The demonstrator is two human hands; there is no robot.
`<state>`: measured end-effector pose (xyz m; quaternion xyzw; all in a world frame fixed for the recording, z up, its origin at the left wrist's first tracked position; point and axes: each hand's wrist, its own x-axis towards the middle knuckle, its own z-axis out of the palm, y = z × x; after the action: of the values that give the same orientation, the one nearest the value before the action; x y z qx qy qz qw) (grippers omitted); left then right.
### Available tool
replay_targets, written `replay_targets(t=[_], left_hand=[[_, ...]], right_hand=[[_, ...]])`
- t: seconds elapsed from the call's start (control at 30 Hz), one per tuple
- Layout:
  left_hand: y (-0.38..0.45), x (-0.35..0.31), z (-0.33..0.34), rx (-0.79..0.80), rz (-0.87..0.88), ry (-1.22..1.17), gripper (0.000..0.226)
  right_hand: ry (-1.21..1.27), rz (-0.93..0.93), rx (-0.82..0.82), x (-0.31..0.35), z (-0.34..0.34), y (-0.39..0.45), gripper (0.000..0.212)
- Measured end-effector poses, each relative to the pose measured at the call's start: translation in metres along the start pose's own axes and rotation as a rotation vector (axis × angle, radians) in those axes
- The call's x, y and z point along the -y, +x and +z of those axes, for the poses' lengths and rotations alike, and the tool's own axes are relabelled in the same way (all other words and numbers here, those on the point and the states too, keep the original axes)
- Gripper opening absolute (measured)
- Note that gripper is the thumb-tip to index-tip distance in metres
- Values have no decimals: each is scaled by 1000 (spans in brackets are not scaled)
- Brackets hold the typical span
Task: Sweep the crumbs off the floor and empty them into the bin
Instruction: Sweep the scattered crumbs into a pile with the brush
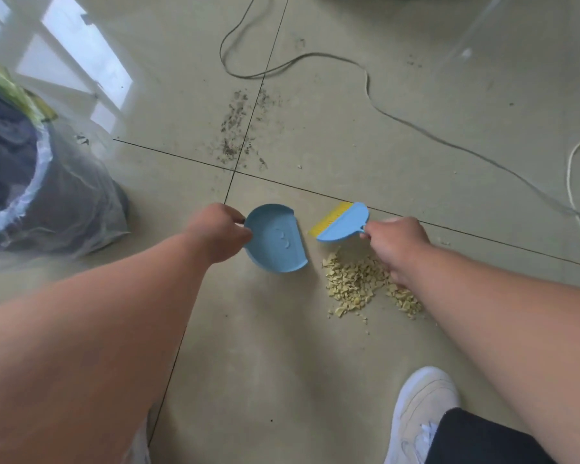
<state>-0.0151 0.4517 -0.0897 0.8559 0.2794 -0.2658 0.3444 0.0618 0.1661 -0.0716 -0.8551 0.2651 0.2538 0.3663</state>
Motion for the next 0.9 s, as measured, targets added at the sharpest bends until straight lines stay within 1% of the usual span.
replay_targets(t=[0.07, 0.17, 0.23, 0.27, 0.33, 0.4, 0.43, 0.5, 0.53, 0.63, 0.73, 0.77, 0.9], left_hand=[[13, 2, -14, -89, -22, -60, 37], [30, 3, -38, -131, -42, -145, 49], [40, 2, -50, -147, -28, -171, 54], [46, 1, -54, -160, -29, -192, 53], [57, -1, -60, -193, -45, -228, 51], [67, -6, -62, -210, -53, -227, 45], [70, -9, -62, -202, -54, -230, 41], [74, -15, -59, -157, -71, -252, 37], [75, -16, -58, -134, -78, -246, 38], [77, -16, -49, -61, -64, -183, 48], [71, -15, -35, 31, -52, -143, 50], [69, -14, -29, 50, -48, -142, 50], [57, -14, -4, 106, -28, -141, 50]], right_hand=[[75, -31, 21, 25, 14, 7, 17], [201, -29, 73, 58, 44, 24, 30], [251, -5, 127, 77, 66, 37, 20], [272, 10, 158, 85, 76, 44, 18], [311, 19, 213, 98, 92, 57, 21], [316, 23, 221, 106, 104, 69, 20], [297, 33, 204, 108, 108, 75, 24], [240, 69, 146, 108, 106, 85, 42], [219, 86, 121, 105, 102, 89, 47], [119, 90, 41, 82, 80, 93, 39], [19, 99, 3, 33, 57, 86, 49], [-5, 108, -1, 17, 50, 82, 49], [-80, 145, 4, -37, 28, 62, 33]])
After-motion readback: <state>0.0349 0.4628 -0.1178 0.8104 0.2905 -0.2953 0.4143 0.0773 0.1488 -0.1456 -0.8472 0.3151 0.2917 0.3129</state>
